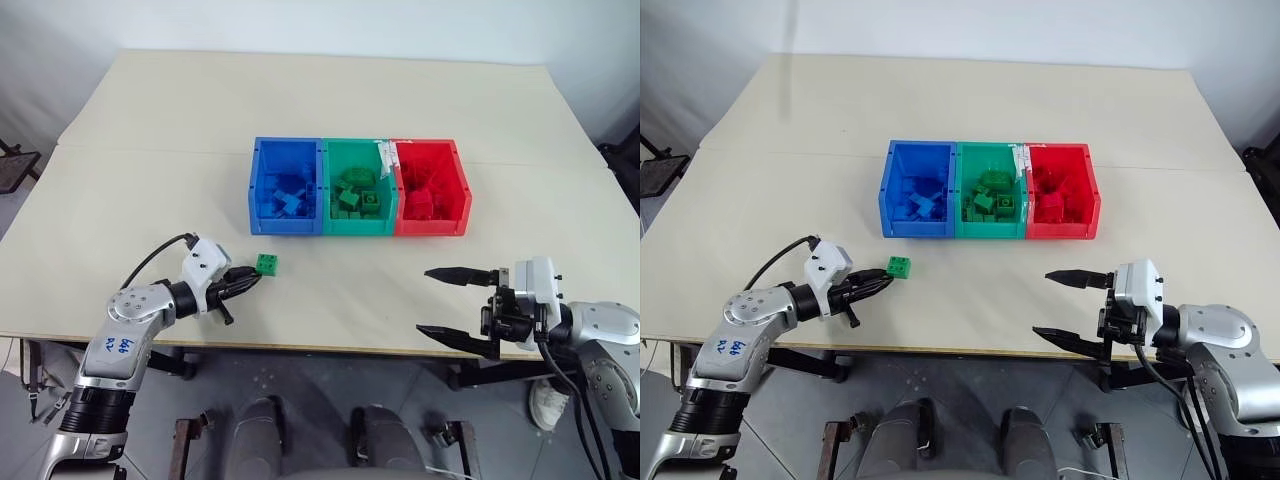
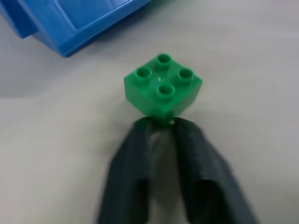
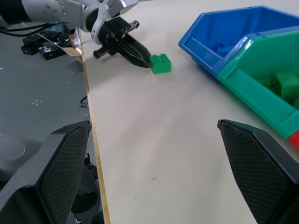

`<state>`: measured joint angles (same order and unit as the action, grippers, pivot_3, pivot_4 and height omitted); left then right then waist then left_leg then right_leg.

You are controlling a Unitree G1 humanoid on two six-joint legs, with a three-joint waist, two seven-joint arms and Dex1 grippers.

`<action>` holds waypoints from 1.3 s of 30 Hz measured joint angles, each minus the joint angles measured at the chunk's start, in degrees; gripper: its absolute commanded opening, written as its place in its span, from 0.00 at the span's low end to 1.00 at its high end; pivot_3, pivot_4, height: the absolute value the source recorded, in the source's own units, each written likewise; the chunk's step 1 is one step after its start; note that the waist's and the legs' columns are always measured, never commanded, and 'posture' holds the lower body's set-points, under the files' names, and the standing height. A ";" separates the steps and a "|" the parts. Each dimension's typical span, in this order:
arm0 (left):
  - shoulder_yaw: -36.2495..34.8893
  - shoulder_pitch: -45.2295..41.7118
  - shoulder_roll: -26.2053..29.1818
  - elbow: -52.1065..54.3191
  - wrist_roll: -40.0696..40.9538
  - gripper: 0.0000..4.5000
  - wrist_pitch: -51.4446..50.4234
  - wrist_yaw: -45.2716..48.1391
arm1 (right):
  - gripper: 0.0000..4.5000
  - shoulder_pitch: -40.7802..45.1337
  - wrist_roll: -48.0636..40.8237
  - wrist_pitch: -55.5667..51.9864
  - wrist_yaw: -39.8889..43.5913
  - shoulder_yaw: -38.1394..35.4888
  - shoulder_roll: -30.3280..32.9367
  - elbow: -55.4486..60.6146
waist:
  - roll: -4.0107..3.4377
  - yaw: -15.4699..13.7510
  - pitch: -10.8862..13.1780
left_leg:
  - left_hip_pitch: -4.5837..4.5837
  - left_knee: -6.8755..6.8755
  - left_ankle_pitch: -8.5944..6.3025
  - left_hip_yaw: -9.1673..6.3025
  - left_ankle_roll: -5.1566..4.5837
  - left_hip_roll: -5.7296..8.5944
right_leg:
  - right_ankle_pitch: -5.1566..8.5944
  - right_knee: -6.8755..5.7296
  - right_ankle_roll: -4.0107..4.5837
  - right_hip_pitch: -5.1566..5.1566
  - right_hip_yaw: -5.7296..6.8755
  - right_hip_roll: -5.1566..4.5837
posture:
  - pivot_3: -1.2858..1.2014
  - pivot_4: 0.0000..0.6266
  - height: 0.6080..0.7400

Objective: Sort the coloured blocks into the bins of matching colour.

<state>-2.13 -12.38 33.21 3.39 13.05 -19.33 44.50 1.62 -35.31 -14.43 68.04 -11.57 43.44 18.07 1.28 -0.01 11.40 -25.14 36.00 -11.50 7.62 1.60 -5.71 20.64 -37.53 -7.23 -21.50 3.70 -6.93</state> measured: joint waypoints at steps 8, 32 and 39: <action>-1.22 0.98 -0.66 -2.81 1.80 0.24 4.52 1.90 | 1.00 0.42 0.06 -0.80 -0.25 0.10 0.00 -0.02 | -0.01 0.06 -0.01 | -0.01 -0.03 -0.01 0.01 -0.01 -0.01 | -0.01 0.03 0.01 -0.02 0.00 0.00 | 0.52 0.24 1.00; 2.90 3.37 -13.93 15.47 1.30 0.99 -17.64 -20.92 | 1.00 -2.11 0.64 1.81 1.62 0.01 0.00 -0.82 | -0.04 -0.12 -0.03 | 0.01 0.06 -0.05 0.00 -0.03 0.01 | -0.02 0.10 0.01 0.08 -0.03 0.01 | 0.52 0.24 1.00; 5.14 1.95 -17.76 16.17 -2.69 0.99 -20.02 -28.96 | 1.00 -2.15 0.64 1.67 1.20 0.01 0.00 -0.46 | -0.08 -0.16 -0.06 | 0.07 0.07 -0.04 -0.05 -0.04 0.01 | -0.04 0.10 0.05 0.14 -0.03 0.01 | 0.52 0.24 1.00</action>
<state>3.01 -10.44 15.46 19.55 10.36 -39.36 15.54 -0.53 -34.67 -12.76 69.24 -11.56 43.44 17.60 1.20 -0.17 11.34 -25.07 36.07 -11.55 7.57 1.56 -5.70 20.60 -37.42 -7.18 -21.36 3.67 -6.92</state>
